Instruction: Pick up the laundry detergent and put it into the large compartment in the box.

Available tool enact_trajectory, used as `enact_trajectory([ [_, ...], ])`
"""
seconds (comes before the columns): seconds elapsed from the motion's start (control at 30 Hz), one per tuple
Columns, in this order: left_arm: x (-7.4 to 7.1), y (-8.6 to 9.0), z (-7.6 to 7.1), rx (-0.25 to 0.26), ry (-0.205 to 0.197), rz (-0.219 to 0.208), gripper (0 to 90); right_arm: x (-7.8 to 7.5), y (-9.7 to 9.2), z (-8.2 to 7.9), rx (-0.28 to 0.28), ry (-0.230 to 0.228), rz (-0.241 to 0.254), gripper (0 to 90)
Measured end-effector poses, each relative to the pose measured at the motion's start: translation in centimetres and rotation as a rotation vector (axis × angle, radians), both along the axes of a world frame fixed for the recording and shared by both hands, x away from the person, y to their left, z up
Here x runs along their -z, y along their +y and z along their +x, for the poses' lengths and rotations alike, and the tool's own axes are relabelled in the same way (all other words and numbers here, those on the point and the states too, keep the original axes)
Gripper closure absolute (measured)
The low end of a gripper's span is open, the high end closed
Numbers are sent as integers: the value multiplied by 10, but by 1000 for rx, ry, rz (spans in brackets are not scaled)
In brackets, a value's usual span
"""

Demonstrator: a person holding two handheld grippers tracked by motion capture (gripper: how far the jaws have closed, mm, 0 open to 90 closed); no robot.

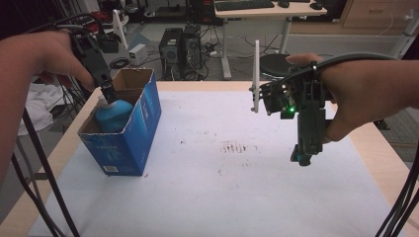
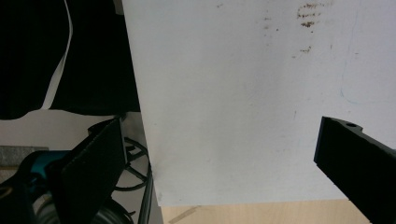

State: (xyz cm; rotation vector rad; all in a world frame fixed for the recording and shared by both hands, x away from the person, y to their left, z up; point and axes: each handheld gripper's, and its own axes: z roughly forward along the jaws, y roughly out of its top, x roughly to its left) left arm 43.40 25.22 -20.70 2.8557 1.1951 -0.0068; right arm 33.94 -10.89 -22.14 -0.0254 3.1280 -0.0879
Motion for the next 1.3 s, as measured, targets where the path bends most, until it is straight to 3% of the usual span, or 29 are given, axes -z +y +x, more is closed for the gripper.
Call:
enact_trajectory([
  [0.17, -9, -7, -4, 5, 2, -10, 113, 0, 1, -2, 22, 1, -5, 13],
  [0.37, -16, -16, -10, 12, -14, -22, 68, 0, -1, -1, 7, -1, 0, 13],
  [0.53, -19, -25, -16, 59, 7, -57, 63, 0, -2, -3, 26, -1, -5, 13],
  [0.57, -20, -27, -17, 61, -1, -60, 60, 0, -3, -2, 6, -3, -2, 13],
  [0.6, -21, -29, -18, 61, -13, -54, 16, -1, -3, -3, 18, -4, -1, 13],
  [0.77, -27, -39, -20, 90, -27, -33, 16, -1, -3, -4, 20, -1, -6, 13],
  [0.8, -29, -44, -20, 105, -33, -33, 16, -1, -4, -2, -6, -8, -10, 13],
  [0.87, -30, -46, -21, 109, -33, -33, 16, -1, -4, -3, 14, 2, 7, 13],
  [0.97, -30, -54, -22, 144, -29, -39, 16, 0, -5, -2, 3, -1, -12, 13],
  [1.13, -26, -70, -25, 216, -12, -37, 16, 1, -5, -3, 26, 4, 5, 13],
  [1.17, -25, -73, -25, 233, -7, -38, 16, 1, -5, -2, 5, -6, -3, 13],
  [1.3, -21, -90, -31, 322, 10, -35, 16, 1, -3, -2, 18, -2, -9, 13],
])
